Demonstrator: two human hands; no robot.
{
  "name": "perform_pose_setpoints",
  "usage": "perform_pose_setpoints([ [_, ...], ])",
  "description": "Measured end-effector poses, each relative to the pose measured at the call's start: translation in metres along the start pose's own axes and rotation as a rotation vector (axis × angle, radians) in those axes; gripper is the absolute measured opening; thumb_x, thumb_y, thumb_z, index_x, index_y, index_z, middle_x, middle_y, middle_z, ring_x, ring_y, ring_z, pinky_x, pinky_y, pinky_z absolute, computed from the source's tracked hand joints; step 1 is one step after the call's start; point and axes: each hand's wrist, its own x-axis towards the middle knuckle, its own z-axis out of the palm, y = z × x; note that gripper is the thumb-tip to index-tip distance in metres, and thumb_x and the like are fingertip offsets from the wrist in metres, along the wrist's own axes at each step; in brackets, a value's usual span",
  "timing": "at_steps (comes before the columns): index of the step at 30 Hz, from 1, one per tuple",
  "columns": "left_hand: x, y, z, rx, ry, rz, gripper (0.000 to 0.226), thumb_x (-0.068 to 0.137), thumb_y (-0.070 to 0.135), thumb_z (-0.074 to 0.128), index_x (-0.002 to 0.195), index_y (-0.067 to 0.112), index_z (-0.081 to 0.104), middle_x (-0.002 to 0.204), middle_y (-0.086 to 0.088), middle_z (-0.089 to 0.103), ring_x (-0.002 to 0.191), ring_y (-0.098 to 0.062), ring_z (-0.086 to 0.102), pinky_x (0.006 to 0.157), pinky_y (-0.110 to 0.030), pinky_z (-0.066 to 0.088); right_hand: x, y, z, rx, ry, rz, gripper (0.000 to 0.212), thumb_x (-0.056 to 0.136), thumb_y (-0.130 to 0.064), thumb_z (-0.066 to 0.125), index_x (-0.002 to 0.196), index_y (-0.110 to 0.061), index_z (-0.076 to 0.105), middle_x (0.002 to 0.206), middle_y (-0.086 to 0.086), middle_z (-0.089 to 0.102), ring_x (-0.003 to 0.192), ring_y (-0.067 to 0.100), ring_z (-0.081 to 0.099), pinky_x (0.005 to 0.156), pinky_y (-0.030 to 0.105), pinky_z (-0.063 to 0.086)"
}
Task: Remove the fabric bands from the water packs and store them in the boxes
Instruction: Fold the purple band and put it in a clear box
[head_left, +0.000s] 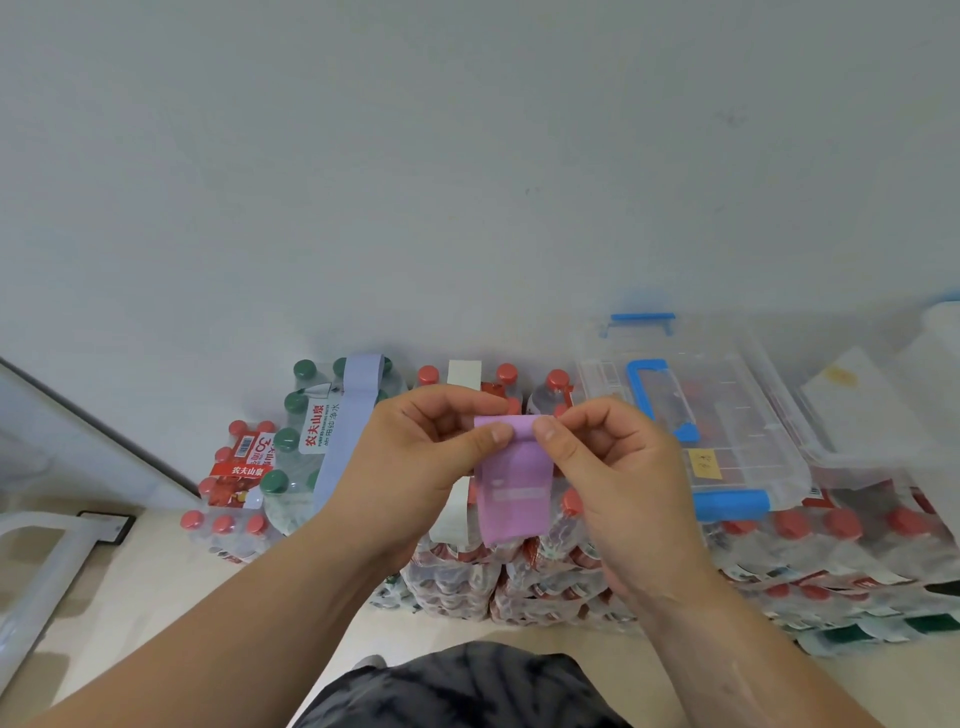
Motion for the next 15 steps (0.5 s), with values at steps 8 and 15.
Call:
perform_pose_setpoints([
  [8,0.0010,-0.0008,0.0003,-0.027,0.005,-0.002,0.012,0.076,0.008,0.075,0.082,0.018,0.078,0.075,-0.007,0.074,0.067,-0.017,0.070,0.059,-0.024,0.055,-0.0013,-0.0045,-0.0041,-0.021,-0.004,-0.047,0.016,0.086,-0.005,0.076,0.081,-0.019,0.069,0.075,0.003,0.076,0.063,0.007,0.069,0.050,0.017,0.051],
  [15,0.0020,0.0010,0.0000,-0.011,-0.025,0.033,0.027,0.075,-0.009,0.074,0.077,0.018,0.077,0.081,-0.007,0.077,0.078,-0.017,0.073,0.069,-0.023,0.057,-0.0044,-0.0033,-0.0025,-0.043,-0.024,-0.074,0.013,0.087,-0.009,0.075,0.092,-0.020,0.069,0.075,0.000,0.076,0.064,0.006,0.071,0.055,0.016,0.052],
])
